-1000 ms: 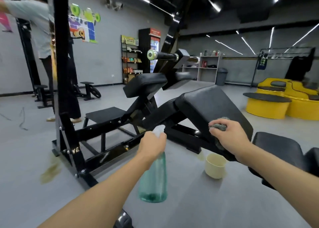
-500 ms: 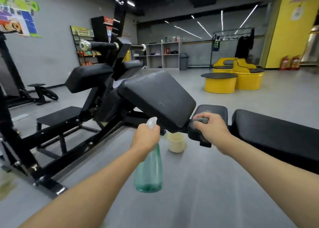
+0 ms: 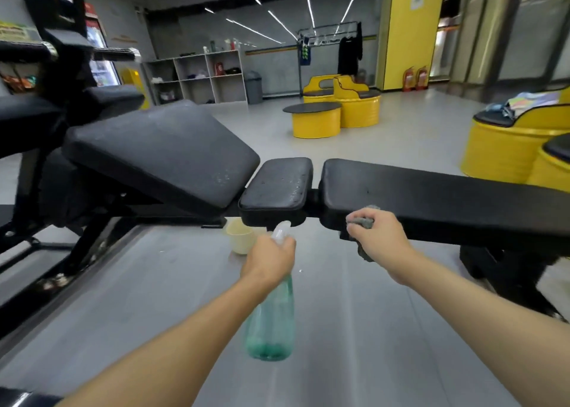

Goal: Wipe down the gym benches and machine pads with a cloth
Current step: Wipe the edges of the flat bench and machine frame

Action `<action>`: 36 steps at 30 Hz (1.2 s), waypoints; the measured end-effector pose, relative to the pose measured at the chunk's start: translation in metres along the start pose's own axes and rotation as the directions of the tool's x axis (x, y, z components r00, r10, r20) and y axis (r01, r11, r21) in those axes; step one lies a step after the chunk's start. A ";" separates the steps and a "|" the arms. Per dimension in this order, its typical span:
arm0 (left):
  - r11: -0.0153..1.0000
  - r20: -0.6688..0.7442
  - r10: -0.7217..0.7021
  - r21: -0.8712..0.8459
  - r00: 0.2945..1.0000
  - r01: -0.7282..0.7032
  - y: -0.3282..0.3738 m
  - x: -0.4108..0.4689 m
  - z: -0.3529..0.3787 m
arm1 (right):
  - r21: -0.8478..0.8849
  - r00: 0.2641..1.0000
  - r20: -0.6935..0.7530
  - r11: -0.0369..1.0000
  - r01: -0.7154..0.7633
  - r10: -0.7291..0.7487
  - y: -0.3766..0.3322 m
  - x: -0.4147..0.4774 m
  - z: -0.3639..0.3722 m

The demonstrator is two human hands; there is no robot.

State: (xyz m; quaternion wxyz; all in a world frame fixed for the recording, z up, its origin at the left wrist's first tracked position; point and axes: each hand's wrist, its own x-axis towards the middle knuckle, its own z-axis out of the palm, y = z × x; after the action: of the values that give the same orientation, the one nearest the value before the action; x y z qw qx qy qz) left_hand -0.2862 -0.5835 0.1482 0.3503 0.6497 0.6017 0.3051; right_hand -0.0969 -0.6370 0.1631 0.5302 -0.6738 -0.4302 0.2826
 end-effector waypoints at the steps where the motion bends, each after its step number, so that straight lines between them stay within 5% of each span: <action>1: 0.999 0.035 0.034 -0.011 0.999 -0.033 0.006 -0.001 0.013 | -0.004 1.000 -0.026 1.000 -0.007 0.007 0.008 0.000 -0.008; 10: 0.983 0.208 0.172 0.032 0.963 -0.182 0.065 -0.030 0.123 | -0.040 0.964 -0.259 0.996 -0.076 0.063 0.062 -0.012 -0.108; 17: 0.949 0.389 0.301 -0.032 0.871 -0.314 0.118 -0.062 0.232 | -0.082 0.881 -0.464 0.986 -0.147 0.093 0.113 -0.030 -0.201; 26: 0.936 0.488 0.349 -0.137 0.800 -0.324 0.170 -0.108 0.388 | -0.164 0.789 -0.600 0.944 -0.287 0.135 0.181 -0.091 -0.306; 33: 0.938 0.581 0.346 -0.214 0.737 -0.271 0.133 -0.110 0.423 | -0.071 0.767 -0.583 0.923 -0.377 0.268 0.207 -0.099 -0.312; 36: 0.903 0.624 0.429 -0.284 0.653 -0.322 0.089 -0.105 0.434 | -0.034 0.753 -0.583 0.917 -0.397 0.305 0.224 -0.096 -0.291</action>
State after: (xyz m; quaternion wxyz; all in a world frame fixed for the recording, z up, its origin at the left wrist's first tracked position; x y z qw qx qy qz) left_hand 0.1101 -0.7293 -0.0231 0.5197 0.7977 0.2616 0.1586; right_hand 0.1642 -0.8731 0.0220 0.5167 -0.8347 -0.1394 0.1302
